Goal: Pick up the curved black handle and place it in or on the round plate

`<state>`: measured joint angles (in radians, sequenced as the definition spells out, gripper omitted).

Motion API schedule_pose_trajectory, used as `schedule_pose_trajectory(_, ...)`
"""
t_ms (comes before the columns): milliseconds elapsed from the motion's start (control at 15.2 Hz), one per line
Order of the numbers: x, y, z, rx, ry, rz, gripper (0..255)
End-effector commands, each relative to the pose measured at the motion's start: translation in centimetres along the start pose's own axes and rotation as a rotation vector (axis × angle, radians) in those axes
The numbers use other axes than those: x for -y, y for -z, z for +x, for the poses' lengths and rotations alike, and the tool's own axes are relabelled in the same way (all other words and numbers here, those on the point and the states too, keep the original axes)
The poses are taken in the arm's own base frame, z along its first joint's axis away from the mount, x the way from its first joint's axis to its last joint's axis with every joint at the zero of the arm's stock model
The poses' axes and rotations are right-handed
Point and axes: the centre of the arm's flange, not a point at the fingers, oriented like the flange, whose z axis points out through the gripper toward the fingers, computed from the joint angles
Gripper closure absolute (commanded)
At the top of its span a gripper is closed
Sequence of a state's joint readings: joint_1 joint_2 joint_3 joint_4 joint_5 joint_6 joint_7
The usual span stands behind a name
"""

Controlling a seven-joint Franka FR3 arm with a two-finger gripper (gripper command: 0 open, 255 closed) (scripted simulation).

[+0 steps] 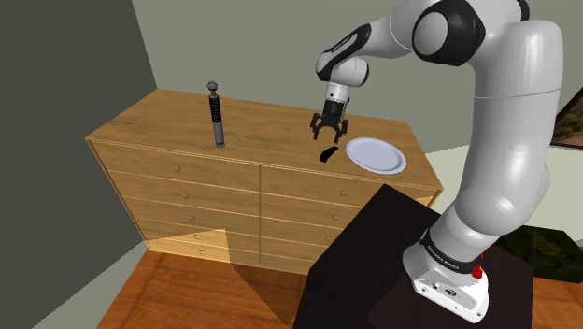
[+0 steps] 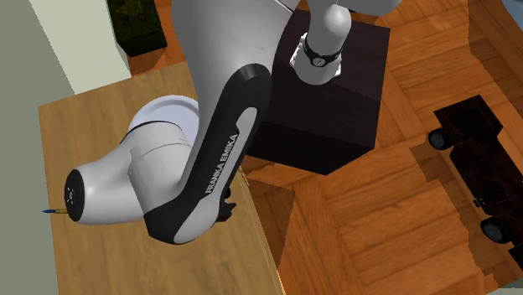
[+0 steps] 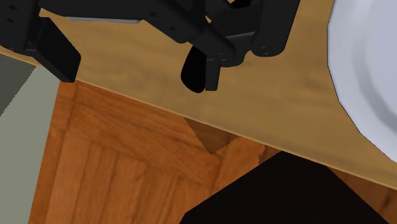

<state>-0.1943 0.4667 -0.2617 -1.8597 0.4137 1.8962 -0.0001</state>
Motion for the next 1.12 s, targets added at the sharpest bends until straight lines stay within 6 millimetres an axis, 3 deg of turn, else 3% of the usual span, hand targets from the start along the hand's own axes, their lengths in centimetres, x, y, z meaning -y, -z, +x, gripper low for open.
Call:
schedule_pose_trajectory(0,0.0,-1.1,0.1,0.000,-0.002,0.001,0)
schedule_pose_trajectory(264,0.0,-3.0,0.1,0.000,-0.002,0.001,0)
schedule_pose_trajectory(726,0.0,-3.0,0.1,0.000,-0.002,0.001,0)
schedule_pose_trajectory(792,0.0,-3.0,0.1,0.000,-0.002,0.001,255)
schedule_pose_trajectory(1056,0.0,-3.0,0.1,0.000,-0.002,0.001,255)
